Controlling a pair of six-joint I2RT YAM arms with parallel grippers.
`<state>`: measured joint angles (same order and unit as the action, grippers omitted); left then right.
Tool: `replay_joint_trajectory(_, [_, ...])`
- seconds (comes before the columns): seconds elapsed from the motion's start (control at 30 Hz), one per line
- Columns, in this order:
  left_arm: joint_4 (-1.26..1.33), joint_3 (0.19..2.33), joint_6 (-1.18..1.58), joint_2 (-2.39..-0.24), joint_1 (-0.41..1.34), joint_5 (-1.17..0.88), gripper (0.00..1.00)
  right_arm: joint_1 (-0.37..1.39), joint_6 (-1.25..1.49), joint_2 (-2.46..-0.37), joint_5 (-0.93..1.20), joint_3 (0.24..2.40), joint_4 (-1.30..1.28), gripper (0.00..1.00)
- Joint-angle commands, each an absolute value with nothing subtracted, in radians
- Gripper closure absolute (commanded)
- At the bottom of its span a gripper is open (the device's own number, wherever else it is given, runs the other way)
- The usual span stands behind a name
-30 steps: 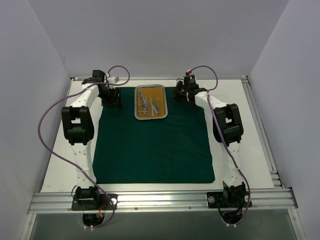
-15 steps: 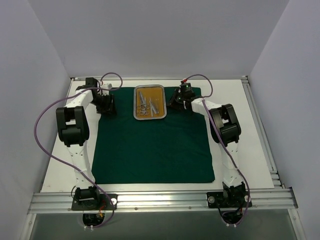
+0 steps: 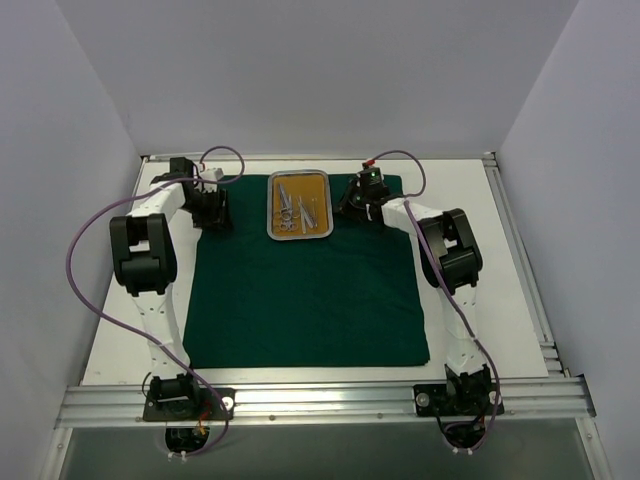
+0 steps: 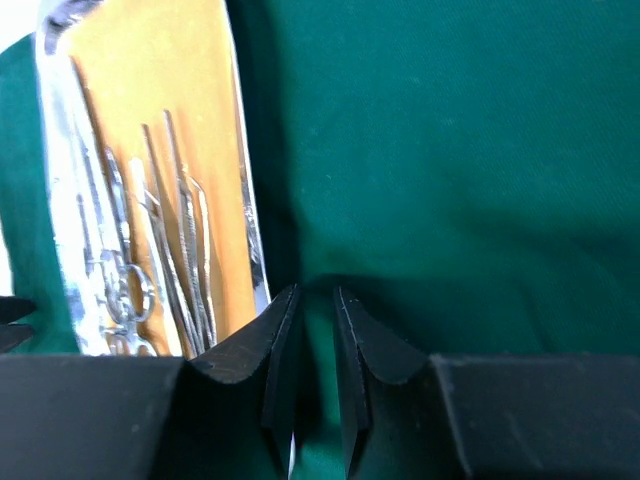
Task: Open and lay out the surgical kit
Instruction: Pick up the medical item from the container.
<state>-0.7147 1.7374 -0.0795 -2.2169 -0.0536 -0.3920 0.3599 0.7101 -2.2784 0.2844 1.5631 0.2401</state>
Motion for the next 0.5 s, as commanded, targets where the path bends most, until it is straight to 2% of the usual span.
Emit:
replay_joint_trajectory(0.0, [-0.716,1.715,-0.084,-2.192,-0.064,-0.385,0.37,0.364,0.632,-2.194,0.171,1.600,0.106,0.84])
replay_joint_trajectory(0.17, [-0.712,1.721,-0.127,-2.108,-0.064,-0.393,0.36,0.411,0.502,-2.128,-0.049,1.706,-0.015,0.83])
replay_joint_trajectory(0.27, [-0.707,1.721,-0.147,-2.056,-0.063,-0.391,0.35,0.461,0.446,-2.131,-0.112,1.758,-0.067,0.82])
replay_joint_trajectory(0.47, [-0.718,1.715,-0.178,-1.988,-0.063,-0.367,0.34,0.525,0.440,-2.246,-0.239,1.907,-0.196,0.81])
